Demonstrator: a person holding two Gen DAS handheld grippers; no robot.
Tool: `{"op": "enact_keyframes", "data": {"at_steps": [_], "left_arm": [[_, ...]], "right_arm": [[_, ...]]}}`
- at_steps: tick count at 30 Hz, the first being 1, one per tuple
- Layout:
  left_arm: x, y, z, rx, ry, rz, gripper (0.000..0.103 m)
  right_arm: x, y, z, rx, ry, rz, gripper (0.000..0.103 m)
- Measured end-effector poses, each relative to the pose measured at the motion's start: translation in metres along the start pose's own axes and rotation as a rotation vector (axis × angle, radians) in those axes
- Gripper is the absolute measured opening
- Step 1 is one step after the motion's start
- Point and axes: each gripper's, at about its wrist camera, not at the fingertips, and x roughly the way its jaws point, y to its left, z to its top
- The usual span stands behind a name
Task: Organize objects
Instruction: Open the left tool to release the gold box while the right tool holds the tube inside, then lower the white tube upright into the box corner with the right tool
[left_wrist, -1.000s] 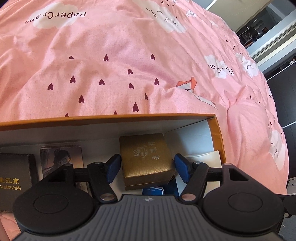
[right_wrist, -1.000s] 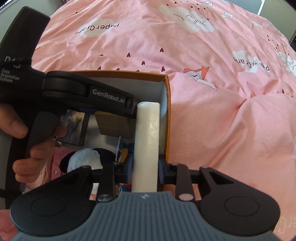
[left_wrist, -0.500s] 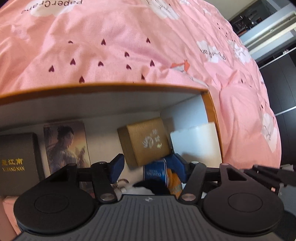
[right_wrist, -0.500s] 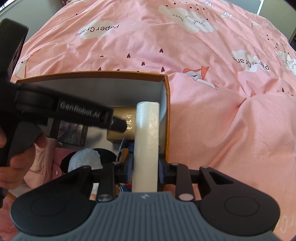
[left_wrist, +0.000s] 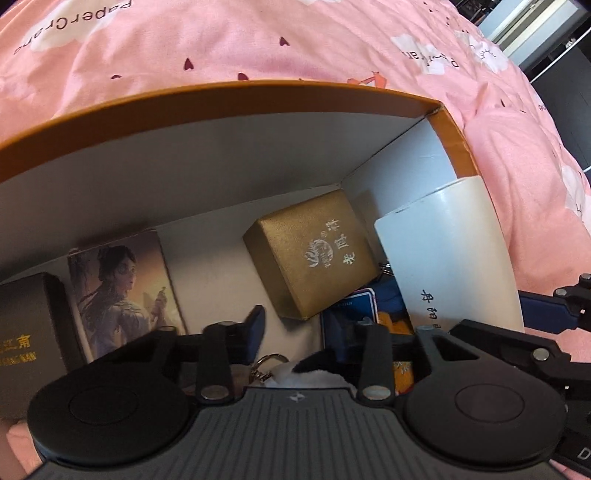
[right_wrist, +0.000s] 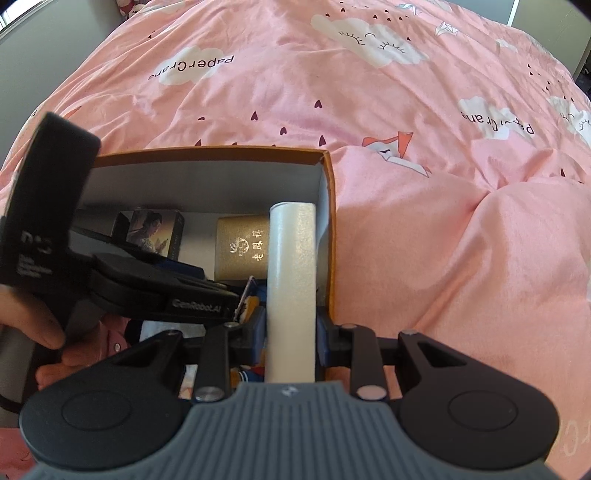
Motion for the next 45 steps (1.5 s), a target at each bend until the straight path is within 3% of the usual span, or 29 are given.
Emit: {"op": "enact_keyframes", "data": {"at_steps": [4, 7, 15, 23, 25, 27, 30, 35, 40, 42, 45], "left_arm": [[-0.006, -0.003, -0.002, 0.019, -0.051, -0.007, 0.005], [-0.017, -0.002, 0.001, 0.015, -0.1, -0.012, 0.002], [-0.028, -0.005, 0.01, 0.004, -0.116, -0.094, 0.002], [-0.043, -0.008, 0.021, 0.002, -0.156, -0.11, 0.0], [-0.048, -0.01, 0.028, 0.018, -0.213, -0.063, 0.0], [-0.047, -0.008, 0.036, 0.006, -0.193, -0.087, 0.0], [-0.037, -0.011, 0.043, 0.024, -0.177, -0.048, 0.0], [-0.045, -0.006, 0.033, 0.001, -0.196, -0.092, 0.001], [-0.065, -0.011, 0.012, 0.073, -0.215, -0.114, 0.007], [-0.072, -0.015, 0.004, 0.123, -0.221, -0.137, 0.012], [-0.077, -0.023, -0.006, 0.195, -0.203, -0.153, 0.028]], "right_arm": [[0.001, -0.002, -0.001, 0.009, -0.005, 0.006, 0.029], [0.0, -0.002, -0.002, 0.013, -0.011, 0.007, 0.029], [-0.004, -0.002, -0.005, 0.02, -0.027, 0.011, 0.029], [-0.016, -0.003, -0.007, 0.023, -0.044, 0.009, 0.029], [-0.015, -0.003, -0.007, 0.025, -0.036, 0.012, 0.029], [-0.014, -0.001, -0.008, 0.014, -0.029, 0.014, 0.029], [-0.012, 0.0, -0.007, 0.009, -0.024, 0.01, 0.029], [-0.003, -0.001, -0.003, 0.019, -0.007, 0.014, 0.029], [-0.007, -0.004, -0.005, 0.019, -0.03, 0.026, 0.029], [-0.014, -0.006, -0.007, 0.023, -0.044, 0.039, 0.029], [-0.027, -0.01, -0.01, 0.038, -0.064, 0.062, 0.029]]}}
